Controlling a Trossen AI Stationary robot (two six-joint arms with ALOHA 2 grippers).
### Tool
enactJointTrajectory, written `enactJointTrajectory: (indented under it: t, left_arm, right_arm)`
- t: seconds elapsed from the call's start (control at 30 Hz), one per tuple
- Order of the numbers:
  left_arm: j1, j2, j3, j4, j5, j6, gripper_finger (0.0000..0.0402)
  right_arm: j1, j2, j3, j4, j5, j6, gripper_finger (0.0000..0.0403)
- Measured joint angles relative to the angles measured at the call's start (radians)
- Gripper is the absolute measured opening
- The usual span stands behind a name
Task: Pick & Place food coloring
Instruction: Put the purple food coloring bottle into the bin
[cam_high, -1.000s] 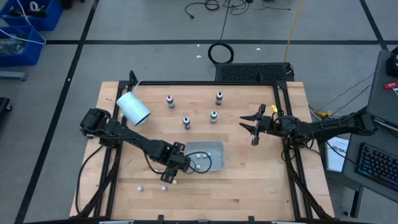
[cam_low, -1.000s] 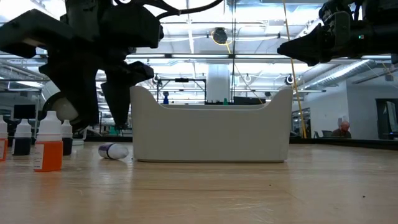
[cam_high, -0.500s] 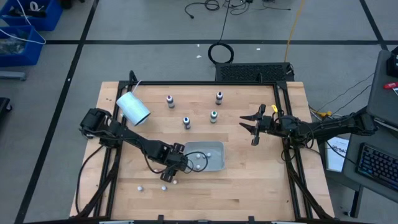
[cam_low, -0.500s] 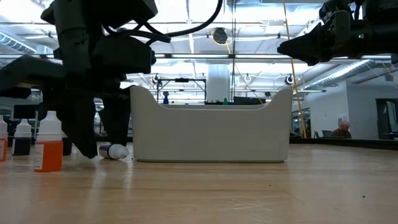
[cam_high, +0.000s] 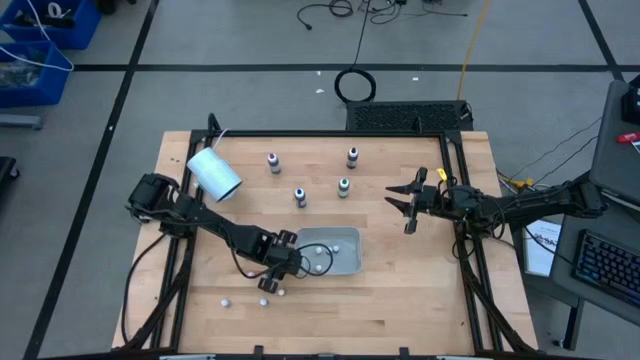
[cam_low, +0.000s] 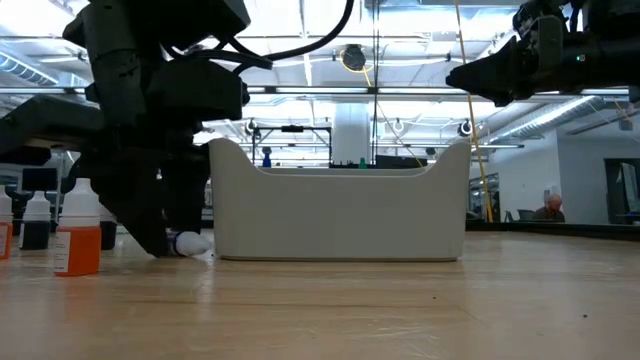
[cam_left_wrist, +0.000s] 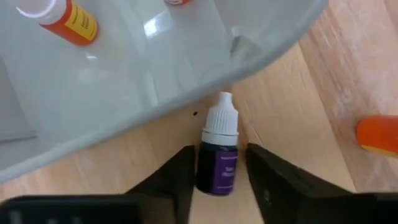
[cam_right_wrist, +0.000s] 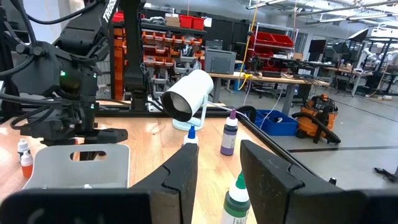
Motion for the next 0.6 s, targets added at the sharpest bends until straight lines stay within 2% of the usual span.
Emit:
enactJointTrajectory:
  t: [0.2,0.3,0.4,0.5,0.6]
  left_arm:
    - [0.000,-0.001,0.000,-0.003,0.000,-0.016,0.0058]
    - [0.000,-0.001,0.000,-0.006,0.000,-0.032,0.0055]
    - [-0.005,-0.018,-0.002,-0.028,0.000,-0.044,0.0071]
    - [-0.016,-0.058,0.008,-0.081,-0.002,-0.050,0.0081]
    - [-0.029,-0.121,0.014,-0.119,-0.019,-0.057,0.0071]
  right_arm:
    - [0.000,0.000,0.000,0.000,0.000,0.000,0.0114]
    - [0.000,0.000,0.000,0.000,0.000,0.000,0.0114]
    - [0.000,0.000,0.000,0.000,0.000,0.000,0.0114]
    - [0.000,0.000,0.000,0.000,0.000,0.000,0.0114]
    - [0.000,0.000,0.000,0.000,0.000,0.000,0.0114]
